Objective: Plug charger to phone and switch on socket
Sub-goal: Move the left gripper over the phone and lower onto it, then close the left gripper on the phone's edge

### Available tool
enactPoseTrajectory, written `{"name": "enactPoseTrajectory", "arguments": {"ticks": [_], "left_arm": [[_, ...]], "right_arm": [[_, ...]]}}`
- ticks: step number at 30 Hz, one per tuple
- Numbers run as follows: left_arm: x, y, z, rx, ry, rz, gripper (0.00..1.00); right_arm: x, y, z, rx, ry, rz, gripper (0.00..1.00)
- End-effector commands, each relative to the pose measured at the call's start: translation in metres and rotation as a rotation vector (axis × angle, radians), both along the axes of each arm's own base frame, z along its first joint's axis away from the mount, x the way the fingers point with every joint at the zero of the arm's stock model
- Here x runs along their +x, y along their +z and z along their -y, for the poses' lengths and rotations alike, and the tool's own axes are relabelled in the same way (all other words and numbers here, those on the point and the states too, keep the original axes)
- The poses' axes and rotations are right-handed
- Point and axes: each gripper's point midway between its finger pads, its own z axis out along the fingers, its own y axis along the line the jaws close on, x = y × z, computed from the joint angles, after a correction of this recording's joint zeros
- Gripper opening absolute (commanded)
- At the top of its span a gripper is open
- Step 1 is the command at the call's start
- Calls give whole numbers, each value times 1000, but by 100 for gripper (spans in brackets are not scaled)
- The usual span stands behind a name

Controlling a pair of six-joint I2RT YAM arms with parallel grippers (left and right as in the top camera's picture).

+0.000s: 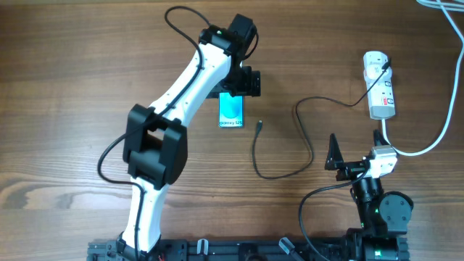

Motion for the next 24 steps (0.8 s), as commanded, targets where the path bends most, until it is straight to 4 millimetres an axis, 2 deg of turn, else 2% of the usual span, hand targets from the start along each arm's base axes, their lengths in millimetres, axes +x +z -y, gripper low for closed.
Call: {"name": "enactPoseTrajectory", "arguments": {"ticks": [1, 8, 24], "left_arm": [[3, -16, -3, 38, 51, -20, 99], [5, -38, -11, 98, 52, -35, 100], [2, -86, -13, 138, 50, -104, 100]], "right_arm": [[0, 2, 1, 14, -8, 8, 100], [0, 2, 1, 13, -8, 8, 100], [0, 2, 1, 13, -8, 8, 100]]}}
